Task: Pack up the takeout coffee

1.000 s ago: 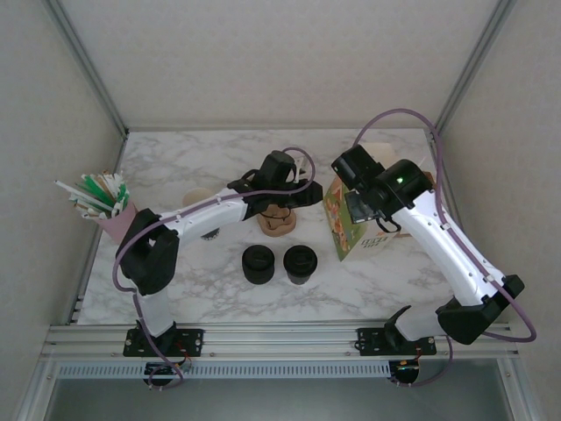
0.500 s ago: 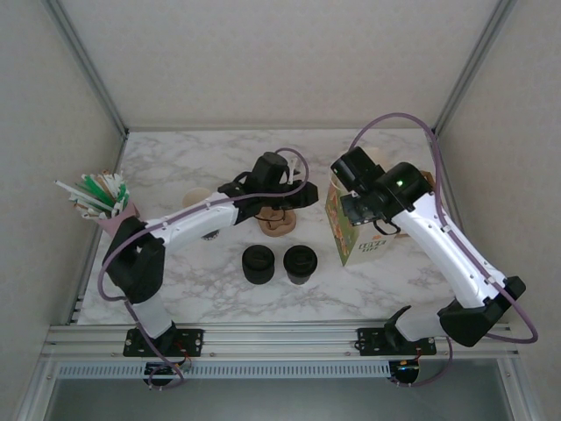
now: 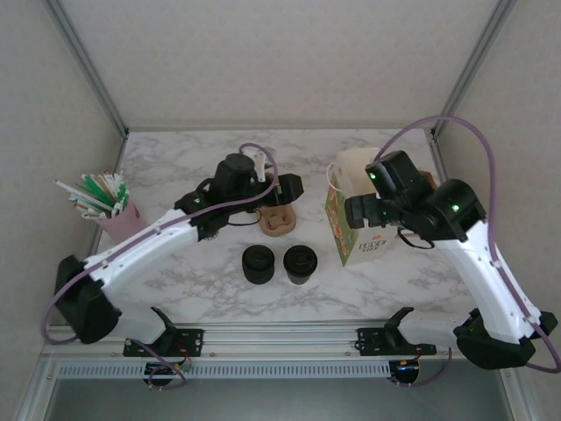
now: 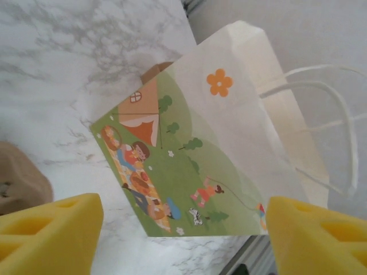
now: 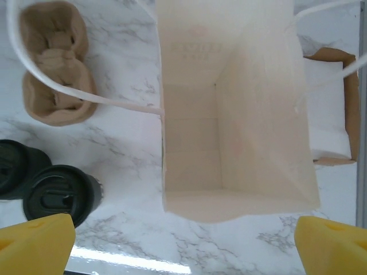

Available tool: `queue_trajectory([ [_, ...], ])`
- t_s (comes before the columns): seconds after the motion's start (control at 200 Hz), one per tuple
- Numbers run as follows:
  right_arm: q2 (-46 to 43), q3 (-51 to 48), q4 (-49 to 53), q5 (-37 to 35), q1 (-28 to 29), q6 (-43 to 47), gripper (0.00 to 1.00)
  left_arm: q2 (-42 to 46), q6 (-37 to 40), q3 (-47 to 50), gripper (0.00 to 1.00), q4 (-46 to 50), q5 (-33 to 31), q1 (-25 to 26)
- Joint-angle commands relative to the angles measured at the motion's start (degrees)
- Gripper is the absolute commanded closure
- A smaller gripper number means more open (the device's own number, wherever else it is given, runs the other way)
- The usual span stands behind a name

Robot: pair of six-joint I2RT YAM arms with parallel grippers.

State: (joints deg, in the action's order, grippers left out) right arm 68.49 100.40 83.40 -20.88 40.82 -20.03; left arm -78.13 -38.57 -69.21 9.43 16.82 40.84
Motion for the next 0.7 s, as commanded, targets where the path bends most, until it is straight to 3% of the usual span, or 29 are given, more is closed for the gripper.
queue_trajectory([
  [0.0, -3.27, 1.74, -0.58, 0.94, 0.31, -1.19, 0.01, 7.31, 0.67, 1.99, 0.09, 3.59, -6.05, 0.46],
  [0.06, -5.36, 1.77, -2.27, 2.68, 0.31, -2.31, 0.01, 11.1, 0.85, 3.03, 0.01, 5.13, -8.21, 0.46],
  [0.26, -8.71, 2.39, -9.87, 16.23, 0.31, -2.74, 0.01, 23.09, 0.6, 6.98, 0.0, 8.24, -14.14, 0.41],
  [0.426, -6.09, 1.69, -15.06, 23.49, 0.61, -5.22, 0.01, 29.53, 0.51, 9.18, 0.0, 11.85, -19.53, 0.25],
  [0.516, -2.62, 2.7, -16.15, 23.72, 2.93, -5.76, 0.01, 31.81, 0.18, 10.37, 0.0, 13.05, -21.07, -0.12],
  [0.696, 7.1, 9.71, -14.66, 16.44, 11.28, -4.09, 0.01, 35.42, -0.32, 13.18, 0.0, 14.86, -23.39, -0.76],
])
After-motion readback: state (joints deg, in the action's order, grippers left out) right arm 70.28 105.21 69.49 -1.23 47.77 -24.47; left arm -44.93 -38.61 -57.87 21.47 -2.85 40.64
